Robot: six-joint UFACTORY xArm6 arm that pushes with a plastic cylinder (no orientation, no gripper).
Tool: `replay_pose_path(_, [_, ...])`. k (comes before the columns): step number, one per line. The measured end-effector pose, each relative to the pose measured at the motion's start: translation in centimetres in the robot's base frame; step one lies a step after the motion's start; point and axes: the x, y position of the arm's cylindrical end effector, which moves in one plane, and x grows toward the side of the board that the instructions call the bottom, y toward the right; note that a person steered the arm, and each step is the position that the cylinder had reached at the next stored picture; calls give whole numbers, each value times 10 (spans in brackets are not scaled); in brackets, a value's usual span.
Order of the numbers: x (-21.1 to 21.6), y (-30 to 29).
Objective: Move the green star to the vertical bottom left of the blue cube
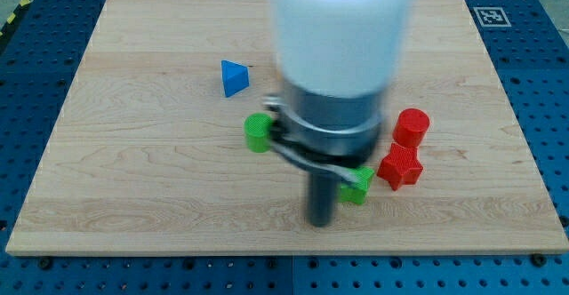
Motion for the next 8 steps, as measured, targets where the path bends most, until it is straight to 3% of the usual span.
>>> replay_pose_path(1, [12, 65])
replay_pose_path(2, [8, 83])
replay_pose_path(8, [-39, 11])
